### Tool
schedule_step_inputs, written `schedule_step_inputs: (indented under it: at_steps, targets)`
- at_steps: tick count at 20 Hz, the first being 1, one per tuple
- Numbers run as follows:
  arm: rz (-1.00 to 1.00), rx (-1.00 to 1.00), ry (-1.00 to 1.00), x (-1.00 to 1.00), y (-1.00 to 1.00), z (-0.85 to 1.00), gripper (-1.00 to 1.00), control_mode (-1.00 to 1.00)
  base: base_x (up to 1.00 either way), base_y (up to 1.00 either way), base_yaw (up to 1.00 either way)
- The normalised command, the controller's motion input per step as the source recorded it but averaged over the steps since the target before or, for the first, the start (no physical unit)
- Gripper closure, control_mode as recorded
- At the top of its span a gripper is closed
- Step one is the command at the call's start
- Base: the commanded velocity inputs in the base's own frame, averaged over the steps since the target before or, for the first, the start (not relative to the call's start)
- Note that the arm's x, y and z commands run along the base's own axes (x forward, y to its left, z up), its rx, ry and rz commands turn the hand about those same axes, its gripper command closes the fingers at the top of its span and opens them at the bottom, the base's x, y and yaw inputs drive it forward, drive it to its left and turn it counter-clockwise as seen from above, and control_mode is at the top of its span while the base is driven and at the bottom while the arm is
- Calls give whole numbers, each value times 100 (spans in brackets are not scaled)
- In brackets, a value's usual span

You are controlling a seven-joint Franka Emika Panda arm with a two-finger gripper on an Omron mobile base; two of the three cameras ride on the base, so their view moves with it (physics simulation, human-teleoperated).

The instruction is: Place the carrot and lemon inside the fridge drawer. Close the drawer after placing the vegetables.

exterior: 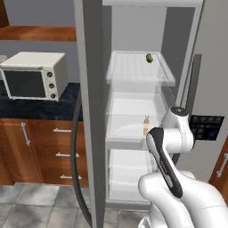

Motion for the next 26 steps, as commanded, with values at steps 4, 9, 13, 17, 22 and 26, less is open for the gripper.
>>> schedule_step_inputs:
  at_steps: [4, 9, 13, 17, 22, 26]
  targets:
    - [0, 0, 0, 0, 0, 0, 100, 100, 13, -15, 11]
    - [0, 0, 0, 0, 0, 0, 100, 100, 4, -11, 6]
    - [1, 2, -6, -10, -22, 51, 100, -100, 0, 0, 0]
    - [0, 0, -2, 1, 0, 100, 100, -100, 0, 0, 0]
    - [-3, 0, 0, 50, 0, 92, 100, -100, 0, 0, 0]
    - [-1, 0, 0, 80, -2, 63, 100, -100, 0, 0, 0]
